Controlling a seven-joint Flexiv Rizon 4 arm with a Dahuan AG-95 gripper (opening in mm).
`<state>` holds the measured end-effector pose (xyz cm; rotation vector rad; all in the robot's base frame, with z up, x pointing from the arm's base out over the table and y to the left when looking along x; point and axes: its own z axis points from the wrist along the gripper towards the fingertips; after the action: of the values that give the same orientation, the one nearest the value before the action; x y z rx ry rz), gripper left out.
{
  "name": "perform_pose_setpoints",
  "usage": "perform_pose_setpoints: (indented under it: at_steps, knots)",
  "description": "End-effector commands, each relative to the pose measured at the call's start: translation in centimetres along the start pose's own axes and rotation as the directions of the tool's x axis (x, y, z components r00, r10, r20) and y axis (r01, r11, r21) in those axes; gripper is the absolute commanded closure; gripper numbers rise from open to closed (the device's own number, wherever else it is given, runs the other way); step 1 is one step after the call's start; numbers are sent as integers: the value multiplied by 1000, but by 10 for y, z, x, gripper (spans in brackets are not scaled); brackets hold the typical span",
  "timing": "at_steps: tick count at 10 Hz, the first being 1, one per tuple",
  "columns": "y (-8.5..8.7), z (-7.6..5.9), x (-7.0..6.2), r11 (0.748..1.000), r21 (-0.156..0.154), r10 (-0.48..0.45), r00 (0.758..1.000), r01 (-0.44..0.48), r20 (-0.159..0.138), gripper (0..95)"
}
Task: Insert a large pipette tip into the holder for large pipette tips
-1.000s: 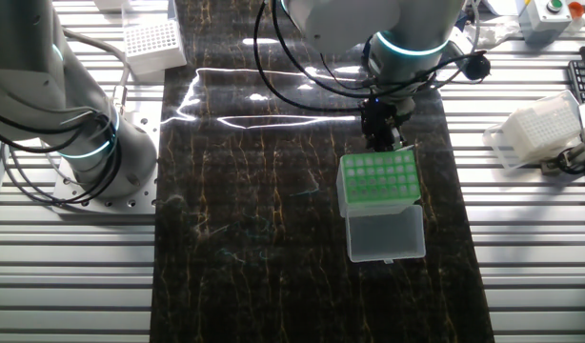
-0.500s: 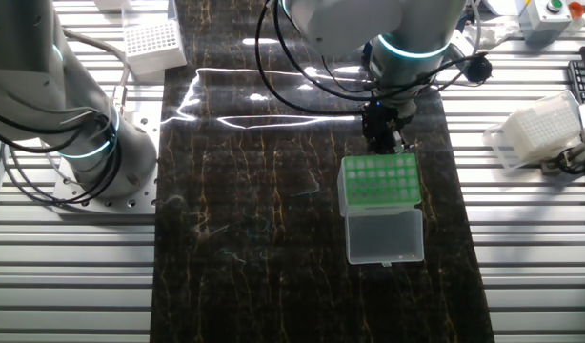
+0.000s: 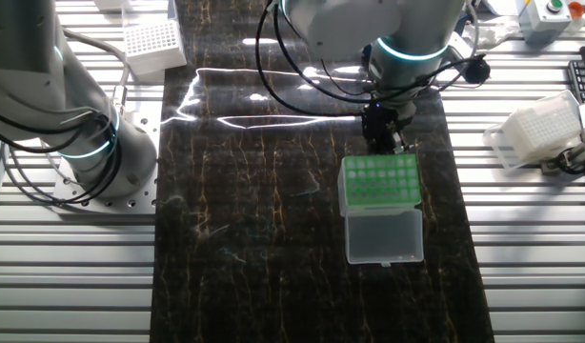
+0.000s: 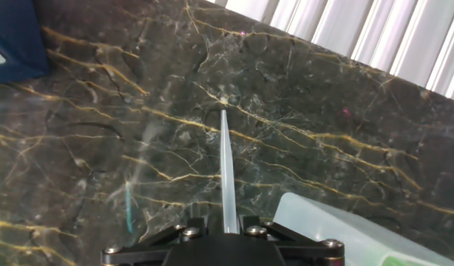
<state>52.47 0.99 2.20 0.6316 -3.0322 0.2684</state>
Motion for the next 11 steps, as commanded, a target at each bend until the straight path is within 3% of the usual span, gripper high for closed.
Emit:
perform_pose_setpoints:
  at_steps: [1,4,9,11]
  knots:
    - [-2,0,2,999,38,-3,1000,3,-13,760]
    - [-2,0,1,998,60,-4,1000,5,-22,760]
    - [-3,15,-2,998,68,17,1000,-17,1,760]
    - [-3,15,-4,997,62,36,999,-36,-10,760]
